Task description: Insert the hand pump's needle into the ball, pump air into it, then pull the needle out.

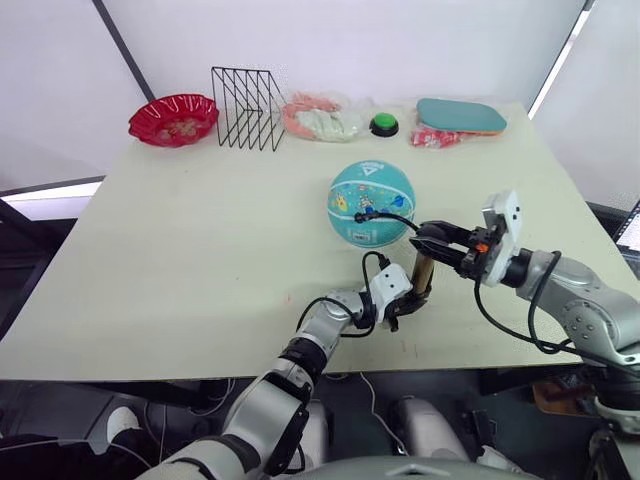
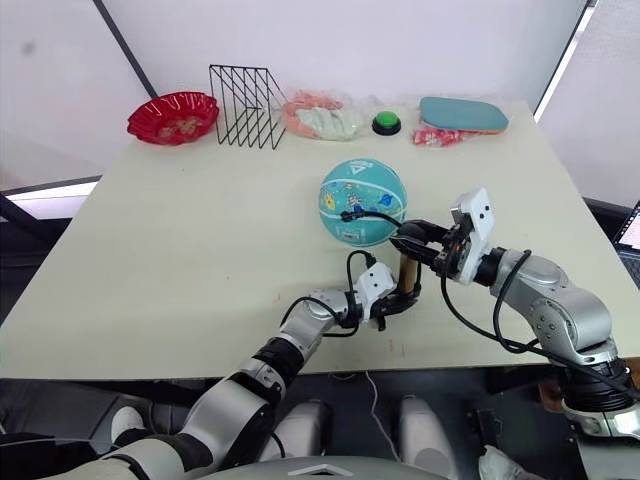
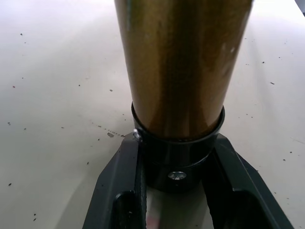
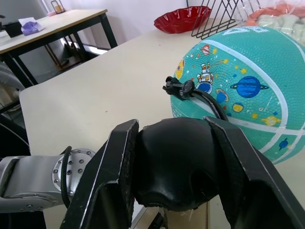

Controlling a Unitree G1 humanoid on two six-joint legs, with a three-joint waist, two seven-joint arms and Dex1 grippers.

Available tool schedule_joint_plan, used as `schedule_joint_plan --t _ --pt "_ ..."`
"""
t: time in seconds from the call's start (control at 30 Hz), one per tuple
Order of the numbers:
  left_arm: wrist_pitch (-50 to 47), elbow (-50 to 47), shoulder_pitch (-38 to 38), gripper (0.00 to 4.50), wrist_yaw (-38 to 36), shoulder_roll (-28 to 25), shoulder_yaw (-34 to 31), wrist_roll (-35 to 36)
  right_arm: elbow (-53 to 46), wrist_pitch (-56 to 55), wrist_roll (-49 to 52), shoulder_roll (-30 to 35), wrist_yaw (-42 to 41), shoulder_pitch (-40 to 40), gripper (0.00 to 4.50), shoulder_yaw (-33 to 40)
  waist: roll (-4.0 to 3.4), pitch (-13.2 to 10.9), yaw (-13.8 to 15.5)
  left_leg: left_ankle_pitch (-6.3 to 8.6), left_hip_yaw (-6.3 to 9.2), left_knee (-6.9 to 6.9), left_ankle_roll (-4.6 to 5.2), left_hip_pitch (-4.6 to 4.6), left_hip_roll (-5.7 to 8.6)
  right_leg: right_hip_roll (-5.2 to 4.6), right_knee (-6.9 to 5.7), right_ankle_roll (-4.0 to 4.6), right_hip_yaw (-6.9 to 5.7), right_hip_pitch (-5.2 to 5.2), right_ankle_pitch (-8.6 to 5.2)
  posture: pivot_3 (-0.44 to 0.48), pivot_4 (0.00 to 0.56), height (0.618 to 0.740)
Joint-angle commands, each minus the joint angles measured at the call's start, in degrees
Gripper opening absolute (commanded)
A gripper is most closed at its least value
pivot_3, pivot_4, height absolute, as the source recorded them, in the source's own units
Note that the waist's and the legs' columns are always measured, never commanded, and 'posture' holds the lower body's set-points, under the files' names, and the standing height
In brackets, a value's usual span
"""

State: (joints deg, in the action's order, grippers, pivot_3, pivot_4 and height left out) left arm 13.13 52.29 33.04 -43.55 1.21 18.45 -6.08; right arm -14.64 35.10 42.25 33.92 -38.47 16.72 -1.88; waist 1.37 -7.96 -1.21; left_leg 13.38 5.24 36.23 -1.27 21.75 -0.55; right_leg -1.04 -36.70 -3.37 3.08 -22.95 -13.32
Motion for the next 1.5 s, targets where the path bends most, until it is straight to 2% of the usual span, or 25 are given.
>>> schedule_joint_plan --t 0.03,0.27,0.43,0.5,0.73,1.0,1.1,1.33,1.5 --pt "-2.0 2.5 -1.92 1.06 -1.37 -0.32 0.72 -0.83 2.89 4.02 -2.75 1.25 0.84 -0.9 1.64 -0.4 0.0 0.0 0.0 0.0 0.0 0.0 0.0 0.0 0.0 0.0 0.0 0.0 0.0 0.0 0.0 0.0 0.15 0.74" --pt "-1.88 3.5 -1.48 1.06 -1.31 -0.27 0.45 -0.79 -5.74 10.11 6.87 5.87 1.95 5.14 1.64 10.8 -0.31 -0.47 0.4 0.0 0.0 0.01 0.0 0.17 0.07 -0.07 0.03 0.0 0.02 -0.11 0.0 0.0 0.15 0.74" --pt "-1.49 4.33 -1.17 1.06 -1.59 -0.15 0.54 -0.75 -7.12 16.84 17.91 12.5 4.82 13.9 1.64 20.81 -0.76 -0.94 0.53 -0.01 -0.02 0.11 0.01 0.56 0.22 -0.19 0.03 -0.21 0.08 -0.38 0.14 0.0 0.15 0.74" --pt "-1.37 4.55 -1.08 1.06 -1.65 -0.16 0.55 -0.74 -6.82 18.56 20.36 14.05 5.81 15.57 1.64 22.26 -0.71 -0.97 0.52 -0.02 0.04 0.19 0.02 0.9 0.24 -0.22 0.01 -0.26 0.01 -0.64 0.17 0.0 0.15 0.74" --pt "-0.73 5.02 -1.11 1.06 -1.58 0.1 0.94 -1.06 -6.3 21.06 24.52 19.84 6.45 18.12 1.64 25.51 -0.73 -1.1 0.52 -0.01 0.07 0.19 0.02 1.0 0.28 -0.27 0.02 -0.26 -0.01 -0.68 0.17 0.0 0.15 0.74" --pt "-0.56 4.97 -1.28 1.06 -1.71 0.4 1.22 -1.32 -7.04 18.6 19.07 18.53 5.49 12.19 1.64 20.04 -0.74 -1.07 0.53 -0.01 0.05 0.19 0.02 0.98 0.29 -0.27 0.02 -0.27 -0.01 -0.67 0.17 0.0 0.15 0.74" --pt "-0.54 4.84 -1.38 1.06 -1.72 0.48 1.3 -1.51 -5.11 15.06 13.19 15.37 4.04 7.1 1.64 13.39 -0.43 -0.78 0.44 -0.01 0.06 0.19 0.02 0.87 0.27 -0.25 0.02 -0.27 -0.02 -0.59 0.17 0.0 0.15 0.74" --pt "-0.89 4.11 -1.76 1.06 -1.33 0.14 0.91 -1.63 -1.24 8.67 4.36 9.35 1.05 0.11 1.64 3.43 -0.21 -0.56 0.19 0.0 -0.03 0.13 0.02 0.17 0.14 -0.15 0.0 -0.02 0.01 -0.08 0.01 0.0 0.15 0.74" --pt "-1.17 3.58 -1.92 1.06 -1.11 -0.01 0.75 -1.53 4.09 3.12 -4.43 5.39 -1.38 -4.86 1.64 -5.21 -0.03 -0.21 0.14 0.0 -0.01 0.05 0.01 0.04 0.07 -0.07 0.01 -0.01 0.0 0.01 0.0 0.0 0.15 0.74"
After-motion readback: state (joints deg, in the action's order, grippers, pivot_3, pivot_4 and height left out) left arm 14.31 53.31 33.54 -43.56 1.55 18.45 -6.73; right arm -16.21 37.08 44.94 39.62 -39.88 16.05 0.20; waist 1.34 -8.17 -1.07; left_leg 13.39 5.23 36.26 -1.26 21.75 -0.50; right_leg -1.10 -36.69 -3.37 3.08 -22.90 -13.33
